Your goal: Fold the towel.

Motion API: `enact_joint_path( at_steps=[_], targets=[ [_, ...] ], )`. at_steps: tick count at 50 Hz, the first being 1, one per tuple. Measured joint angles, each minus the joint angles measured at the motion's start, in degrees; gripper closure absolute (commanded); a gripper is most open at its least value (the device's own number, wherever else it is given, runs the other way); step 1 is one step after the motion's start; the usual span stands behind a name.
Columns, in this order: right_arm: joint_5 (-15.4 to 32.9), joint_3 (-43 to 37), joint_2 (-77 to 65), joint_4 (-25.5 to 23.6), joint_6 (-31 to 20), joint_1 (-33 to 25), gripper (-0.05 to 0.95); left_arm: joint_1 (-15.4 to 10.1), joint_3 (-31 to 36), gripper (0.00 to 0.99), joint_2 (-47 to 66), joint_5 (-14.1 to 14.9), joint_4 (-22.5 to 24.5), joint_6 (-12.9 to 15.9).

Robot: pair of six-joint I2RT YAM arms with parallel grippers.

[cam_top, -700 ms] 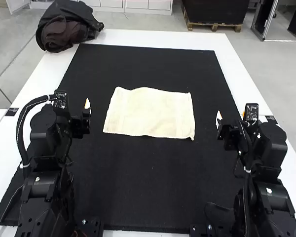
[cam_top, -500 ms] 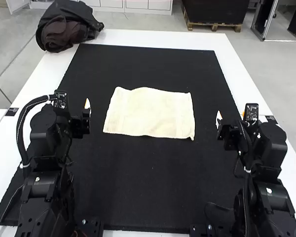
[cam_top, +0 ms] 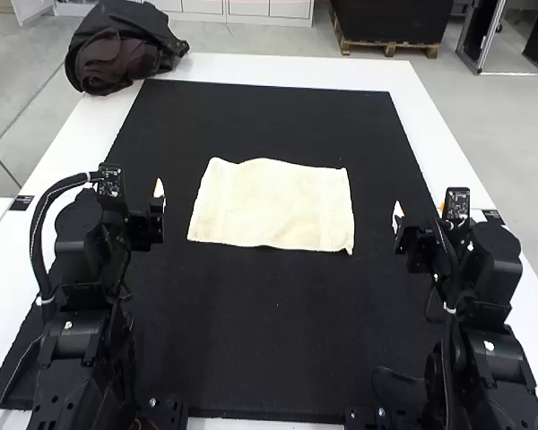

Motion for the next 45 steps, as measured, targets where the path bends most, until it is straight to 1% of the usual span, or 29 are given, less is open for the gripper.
enact_joint_path(
  at_steps=[30,34,36,38,39,41,44,45],
  targets=[
    [0.00,0.00,0.00,0.20,-0.07,0.00,-0.02,0.00,0.00,0.036,0.00,0.02,0.04,0.28],
    [-0.02,0.00,0.00,1.16,-0.70,0.00,-0.02,0.00,0.00,0.038,0.00,0.02,1.14,0.59],
    [-0.02,0.00,0.00,2.64,-1.68,0.00,-0.02,0.00,-0.02,0.039,0.02,0.04,2.60,0.70],
    [-0.04,-0.02,0.00,4.76,-3.13,0.00,-0.02,0.00,-0.02,0.041,0.02,0.04,5.22,0.74],
    [-0.04,0.00,0.00,6.95,-4.39,0.00,-0.02,0.00,-0.02,0.046,0.00,0.02,6.82,0.74],
    [-0.13,0.00,0.00,11.50,-6.16,0.00,-0.02,0.00,-0.02,0.066,0.02,-0.37,11.56,0.74],
    [-0.15,-0.02,0.02,17.90,-8.26,0.00,-0.02,0.00,-0.02,0.095,0.00,-1.97,19.78,0.85],
    [0.13,-0.02,0.00,20.83,-9.25,0.00,-0.02,0.00,0.00,0.095,0.00,-2.49,22.05,0.90]
  ],
)
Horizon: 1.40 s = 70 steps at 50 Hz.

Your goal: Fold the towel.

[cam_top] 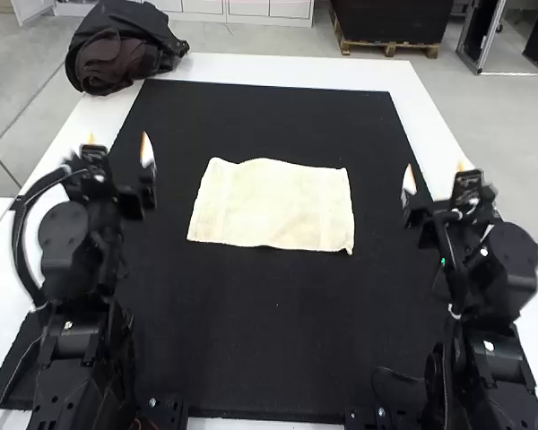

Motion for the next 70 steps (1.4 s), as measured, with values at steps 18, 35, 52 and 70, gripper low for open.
enact_joint_path(
  at_steps=[18,35,52,70],
  targets=[
    [4.87,6.36,0.42,11.85,-1.77,-0.02,-0.02,0.00,9.33,0.077,1.31,-4.35,5.22,1.33],
    [6.75,37.31,37.07,3.15,15.04,-1.75,-0.02,0.00,36.50,0.052,34.69,-5.35,6.10,-2.43],
    [0.50,50.95,68.50,-5.16,22.05,-3.13,-0.01,-0.33,49.00,0.052,68.89,-6.08,-1.73,-4.09],
    [-4.90,43.71,83.54,-5.25,22.77,-3.04,-0.01,-3.54,50.80,0.051,88.67,3.93,-14.97,-4.07]
  ],
)
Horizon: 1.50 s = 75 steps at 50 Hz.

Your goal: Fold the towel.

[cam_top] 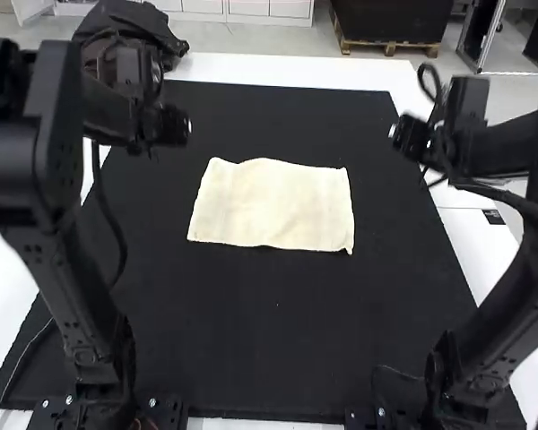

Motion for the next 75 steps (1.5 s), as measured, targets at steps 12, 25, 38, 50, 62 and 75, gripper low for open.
enact_joint_path(
  at_steps=[12,25,38,50,62,75],
  targets=[
    [-3.13,-1.46,2.38,0.07,-3.52,4.17,-0.02,0.00,0.09,0.036,5.11,8.46,-0.15,-0.02],
    [-3.23,-1.44,6.10,2.21,-5.44,8.37,-0.01,0.00,0.92,0.036,11.69,13.00,0.15,0.42],
    [-3.17,-1.01,12.66,4.33,-5.68,9.20,-0.01,0.00,4.70,0.038,16.15,13.79,1.60,2.16],
    [-3.15,2.36,15.43,6.27,-5.84,9.20,-0.01,0.00,9.40,0.038,21.05,13.86,1.90,3.89],
    [-3.10,4.28,20.44,8.83,-5.88,9.88,-0.01,-1.14,10.36,0.038,25.29,13.84,2.47,5.27],
    [-2.91,7.15,25.05,10.84,-5.88,10.16,-0.01,-2.40,13.14,0.038,28.22,13.88,4.09,6.38]
  ],
)
